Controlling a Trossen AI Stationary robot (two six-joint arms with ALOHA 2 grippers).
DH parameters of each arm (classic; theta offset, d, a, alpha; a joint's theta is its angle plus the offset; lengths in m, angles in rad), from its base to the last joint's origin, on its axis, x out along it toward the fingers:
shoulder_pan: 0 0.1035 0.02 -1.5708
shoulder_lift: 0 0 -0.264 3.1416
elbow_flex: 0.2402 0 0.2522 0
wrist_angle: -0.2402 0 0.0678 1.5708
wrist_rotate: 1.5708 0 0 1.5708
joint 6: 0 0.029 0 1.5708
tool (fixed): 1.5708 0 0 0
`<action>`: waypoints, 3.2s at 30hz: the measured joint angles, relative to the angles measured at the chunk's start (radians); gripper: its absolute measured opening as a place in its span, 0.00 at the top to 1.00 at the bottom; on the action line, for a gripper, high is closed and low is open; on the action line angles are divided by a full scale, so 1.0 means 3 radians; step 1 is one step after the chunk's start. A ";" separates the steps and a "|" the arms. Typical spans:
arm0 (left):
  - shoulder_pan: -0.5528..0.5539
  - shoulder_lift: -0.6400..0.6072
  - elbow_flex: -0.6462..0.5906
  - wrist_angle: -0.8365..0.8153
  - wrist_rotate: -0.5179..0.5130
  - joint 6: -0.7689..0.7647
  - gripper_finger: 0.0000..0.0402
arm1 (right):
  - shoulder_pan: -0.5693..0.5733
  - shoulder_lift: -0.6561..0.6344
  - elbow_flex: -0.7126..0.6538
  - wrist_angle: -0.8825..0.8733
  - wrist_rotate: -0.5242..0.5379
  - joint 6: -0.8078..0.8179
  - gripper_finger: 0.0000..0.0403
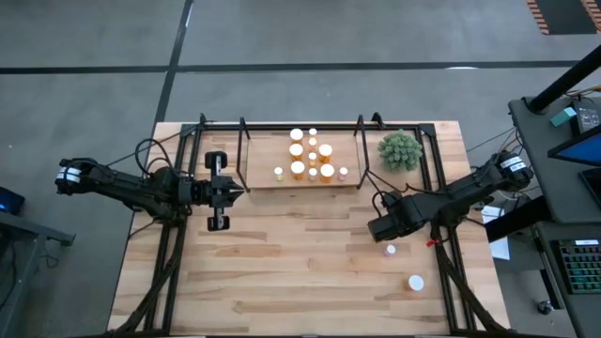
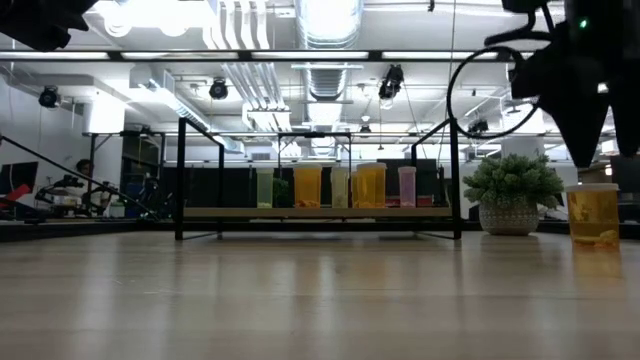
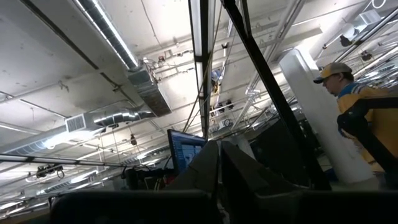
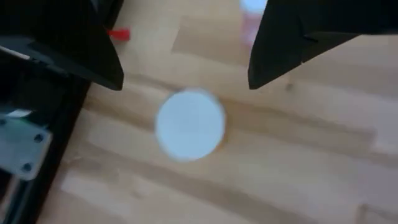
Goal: Pick and place medicine bottles onto shelf by color
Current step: Put the large orange pill bottle on the shelf aligned with the other large orange pill bottle
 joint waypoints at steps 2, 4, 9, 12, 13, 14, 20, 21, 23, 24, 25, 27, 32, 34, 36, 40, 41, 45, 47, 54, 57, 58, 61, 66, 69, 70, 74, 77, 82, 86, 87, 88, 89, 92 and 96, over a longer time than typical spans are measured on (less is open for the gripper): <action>0.0000 0.0000 0.0000 0.0000 0.0000 0.0000 1.00 | -0.0041 0.0000 -0.0083 0.0015 0.0093 -0.0010 0.15; 0.0000 0.0000 0.0000 0.0001 0.0000 0.0000 1.00 | -0.0079 0.0000 -0.0188 0.0099 0.0174 -0.0019 0.14; 0.0000 0.0000 0.0000 0.0000 0.0000 0.0000 1.00 | -0.0147 0.0000 -0.0468 0.0445 0.0274 -0.0063 0.14; 0.0000 0.0000 0.0000 0.0001 0.0000 0.0001 1.00 | -0.0149 0.0000 -0.0616 0.0736 0.0308 -0.0082 0.17; 0.0000 0.0000 0.0000 0.0001 0.0000 0.0001 1.00 | -0.0149 0.0000 -0.0651 0.0809 0.0310 -0.0083 0.19; 0.0000 0.0000 0.0000 0.0000 0.0000 0.0001 1.00 | -0.0149 0.0000 -0.0678 0.0862 0.0311 -0.0081 0.22; 0.0001 0.0000 0.0000 0.0001 0.0000 0.0003 1.00 | -0.0148 0.0000 -0.0681 0.0907 0.0384 -0.0075 0.46; 0.0001 0.0000 0.0000 0.0001 0.0000 0.0002 1.00 | -0.0148 0.0000 -0.0663 0.0915 0.0388 -0.0077 0.49; 0.0000 0.0000 0.0000 0.0001 0.0000 0.0002 1.00 | -0.0148 0.0000 -0.0626 0.0923 0.0395 -0.0080 0.53; 0.0001 0.0000 0.0000 0.0001 0.0000 0.0003 1.00 | -0.0148 0.0000 -0.0606 0.0924 0.0395 -0.0088 0.53; 0.0001 0.0000 0.0000 0.0001 0.0000 0.0002 1.00 | -0.0148 0.0000 -0.0583 0.0922 0.0395 -0.0102 0.53; 0.0000 0.0000 0.0000 0.0001 0.0000 0.0003 1.00 | -0.0148 0.0000 -0.0517 0.0923 0.0396 -0.0136 0.53; 0.0000 0.0000 0.0000 0.0001 0.0000 0.0002 1.00 | -0.0101 0.0006 -0.0214 0.0981 0.0407 -0.0478 0.48; 0.0000 0.0000 0.0000 0.0001 0.0000 0.0003 1.00 | -0.0077 0.0049 -0.0042 0.1027 0.0407 -0.0670 0.46; 0.0001 0.0000 0.0000 0.0001 -0.0001 0.0003 1.00 | -0.0063 0.0140 0.0171 0.1032 0.0424 -0.0844 0.47; 0.0000 0.0000 0.0000 0.0003 -0.0001 0.0001 1.00 | -0.0069 0.0365 0.0659 0.0992 0.0494 -0.1295 0.50; 0.0001 0.0000 0.0000 0.0000 -0.0001 0.0001 1.00 | -0.0076 0.0426 0.0792 0.0985 0.0504 -0.1402 0.51; 0.0000 0.0000 0.0000 0.0001 -0.0001 0.0000 1.00 | -0.0155 0.0677 0.1361 0.0681 0.0601 -0.1817 0.51; 0.0001 0.0000 0.0000 0.0001 -0.0001 -0.0001 1.00 | -0.0226 0.0797 0.1640 0.0530 0.0674 -0.2037 0.51; 0.0000 -0.0001 0.0000 0.0001 -0.0001 -0.0003 1.00 | -0.0667 0.1128 0.2540 0.0473 0.0689 -0.3130 0.51; 0.0001 -0.0001 0.0000 0.0001 -0.0001 -0.0003 1.00 | -0.0935 0.1269 0.2905 0.0492 0.0694 -0.3664 0.51; 0.0001 -0.0001 0.0000 0.0001 -0.0001 -0.0004 1.00 | -0.1034 0.1309 0.3017 0.0501 0.0694 -0.3841 0.51; 0.0001 -0.0001 0.0000 0.0001 -0.0001 -0.0001 1.00 | -0.1334 0.1460 0.3341 0.0505 0.0694 -0.4306 0.51; 0.0001 -0.0001 0.0000 0.0005 -0.0001 0.0000 1.00 | -0.1882 0.1666 0.3730 0.0504 0.0690 -0.4847 0.51; 0.0001 -0.0001 0.0000 0.0010 -0.0001 0.0003 1.00 | -0.2218 0.1795 0.3870 0.0502 0.0590 -0.5116 0.51; 0.0001 -0.0001 0.0001 0.0010 -0.0001 0.0003 1.00 | -0.2331 0.1839 0.3893 0.0503 0.0492 -0.5240 0.51; 0.0001 -0.0001 0.0010 0.0036 -0.0003 0.0088 1.00 | -0.2697 0.2014 0.3977 0.0495 -0.0054 -0.5646 0.51; 0.0001 -0.0016 0.0010 0.0037 -0.0012 0.0222 1.00 | -0.2896 0.2144 0.4016 0.0479 -0.0246 -0.5760 0.51; 0.0002 -0.0063 0.0011 0.0056 -0.0031 0.0452 1.00 | -0.3057 0.2398 0.4110 0.0275 -0.0245 -0.5911 0.51; 0.0009 -0.0091 0.0014 0.0057 -0.0093 0.0579 1.00 | -0.3103 0.2561 0.4201 0.0068 -0.0247 -0.6034 0.51; 0.0010 -0.0098 0.0014 0.0054 -0.0096 0.0619 1.00 | -0.3105 0.2591 0.4213 0.0056 -0.0246 -0.6068 0.51; 0.0011 -0.0105 0.0014 0.0052 -0.0103 0.0638 1.00 | -0.3106 0.2615 0.4224 0.0050 -0.0249 -0.6088 0.51; 0.0013 -0.0112 0.0014 0.0052 -0.0106 0.0645 1.00 | -0.3110 0.2634 0.4224 0.0061 -0.0262 -0.6094 0.51; 0.0015 -0.0128 0.0014 0.0044 -0.0107 0.0647 1.00 | -0.3111 0.2702 0.4224 0.0051 -0.0334 -0.6088 0.51; 0.0015 -0.0147 0.0013 0.0033 -0.0126 0.0651 1.00 | -0.3138 0.2781 0.4222 0.0054 -0.0396 -0.6017 0.51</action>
